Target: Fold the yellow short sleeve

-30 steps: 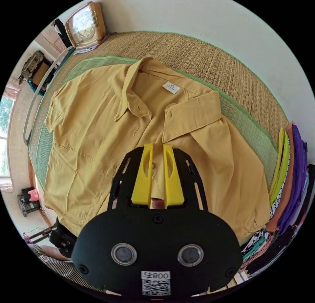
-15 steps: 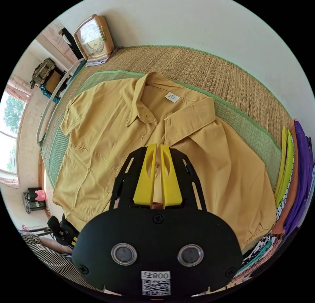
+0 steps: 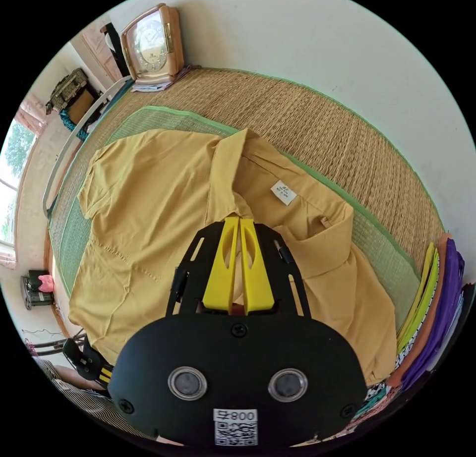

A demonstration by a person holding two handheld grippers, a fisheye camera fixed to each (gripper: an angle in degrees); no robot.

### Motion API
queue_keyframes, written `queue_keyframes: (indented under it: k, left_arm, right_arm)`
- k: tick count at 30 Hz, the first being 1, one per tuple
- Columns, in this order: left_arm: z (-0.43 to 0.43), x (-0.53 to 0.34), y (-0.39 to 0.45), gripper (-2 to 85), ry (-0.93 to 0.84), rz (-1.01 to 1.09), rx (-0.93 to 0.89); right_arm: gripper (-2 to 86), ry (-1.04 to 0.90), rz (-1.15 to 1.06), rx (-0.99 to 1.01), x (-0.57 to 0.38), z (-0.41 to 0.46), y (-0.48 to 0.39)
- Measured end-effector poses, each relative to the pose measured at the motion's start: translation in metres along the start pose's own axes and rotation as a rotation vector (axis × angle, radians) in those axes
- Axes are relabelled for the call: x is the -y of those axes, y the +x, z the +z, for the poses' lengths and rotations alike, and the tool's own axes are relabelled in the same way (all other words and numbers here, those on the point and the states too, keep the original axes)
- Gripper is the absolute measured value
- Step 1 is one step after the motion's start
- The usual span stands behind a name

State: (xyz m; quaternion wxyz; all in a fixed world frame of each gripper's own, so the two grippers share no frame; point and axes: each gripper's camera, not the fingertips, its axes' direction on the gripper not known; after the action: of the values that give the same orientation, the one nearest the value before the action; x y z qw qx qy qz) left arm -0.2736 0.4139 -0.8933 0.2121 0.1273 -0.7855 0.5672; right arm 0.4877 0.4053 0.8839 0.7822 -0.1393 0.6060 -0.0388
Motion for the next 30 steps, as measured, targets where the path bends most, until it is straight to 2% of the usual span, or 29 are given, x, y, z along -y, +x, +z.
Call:
queue_keyframes:
  k: [7,12,17,25,30]
  left_arm:
    - [0.013,0.004,0.004,3.5,-0.039,0.005,0.006]
    - [0.028,0.004,0.011,6.7,-0.089,0.004,0.016]
    - [0.045,0.01,0.013,5.9,-0.138,0.004,0.003]
    - [0.054,0.015,0.02,0.8,-0.149,0.013,0.0]
    - [0.046,0.015,0.03,0.6,-0.105,0.044,-0.048]
  right_arm:
    - [2.3,0.008,0.022,0.09,-0.002,-0.018,0.038]
    - [6.2,0.022,-0.016,0.056,-0.048,-0.038,0.043]
    - [6.9,-0.073,-0.018,-0.01,-0.07,-0.015,0.044]
    - [2.1,-0.102,0.001,-0.057,-0.066,0.003,0.055]
    - [0.3,-0.101,0.035,0.024,-0.065,0.003,0.081]
